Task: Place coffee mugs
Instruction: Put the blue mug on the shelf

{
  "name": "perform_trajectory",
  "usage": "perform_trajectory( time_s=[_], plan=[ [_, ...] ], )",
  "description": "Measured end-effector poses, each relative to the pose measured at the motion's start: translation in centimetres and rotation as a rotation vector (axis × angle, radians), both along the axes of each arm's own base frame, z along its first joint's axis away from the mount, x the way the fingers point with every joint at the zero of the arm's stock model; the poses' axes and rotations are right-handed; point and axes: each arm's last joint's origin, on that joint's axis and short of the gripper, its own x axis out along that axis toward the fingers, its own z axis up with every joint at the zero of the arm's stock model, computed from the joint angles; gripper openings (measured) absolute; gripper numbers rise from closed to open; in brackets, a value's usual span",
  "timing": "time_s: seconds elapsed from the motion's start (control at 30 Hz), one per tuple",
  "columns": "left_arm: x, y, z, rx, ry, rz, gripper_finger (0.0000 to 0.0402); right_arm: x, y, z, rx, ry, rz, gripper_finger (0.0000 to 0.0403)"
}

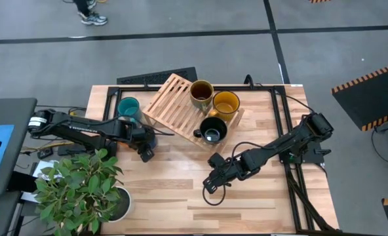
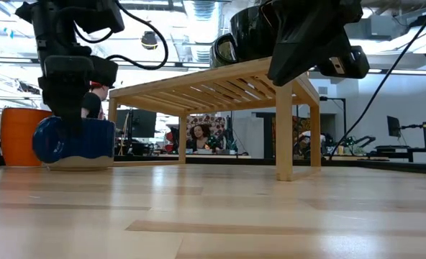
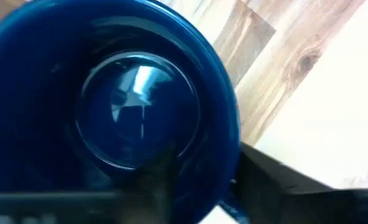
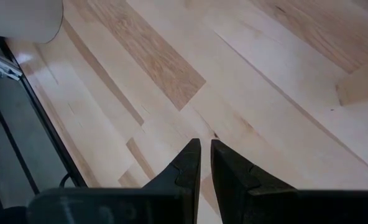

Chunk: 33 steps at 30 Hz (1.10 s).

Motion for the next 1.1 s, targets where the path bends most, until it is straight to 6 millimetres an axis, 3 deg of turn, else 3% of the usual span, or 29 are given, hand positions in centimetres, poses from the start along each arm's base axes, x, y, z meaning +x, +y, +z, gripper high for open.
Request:
perform_trajectory(
  time_s=[0.13,0.33,0.57,0.67,0.8,1.0,1.1],
  plan=[
    [0.0,-0.1,0.0,-0.025,-0.004,-0.019,0.0021,0.0,-0.1,0.0,0.0,0.0,-0.003,0.0063],
    [0.0,-0.3,0.8,-0.097,0.025,-0.044,0.0008,0.2,-0.4,0.0,0.0,-0.002,-0.013,0.0063],
    [0.6,-1.2,4.9,-0.197,-0.024,-0.152,0.0004,0.2,-0.4,0.0,-0.002,-0.008,-0.009,0.0063],
    [0.5,-1.9,7.1,-0.248,-0.023,-0.212,0.0004,0.3,-0.4,0.1,-0.002,-0.01,-0.007,0.0063],
    [0.2,-2.5,11.6,-0.231,-0.075,-0.258,0.0004,0.3,-0.4,0.1,0.002,-0.019,-0.007,0.0063],
    [0.2,-1.8,19.2,-0.075,-0.278,-0.233,0.0004,0.4,-0.4,0.1,0.004,-0.023,-0.008,0.0063],
    [1.0,-0.7,21.7,0.076,-0.327,-0.23,0.0004,0.4,-0.6,0.1,0.004,-0.023,-0.012,0.0063]
  ],
)
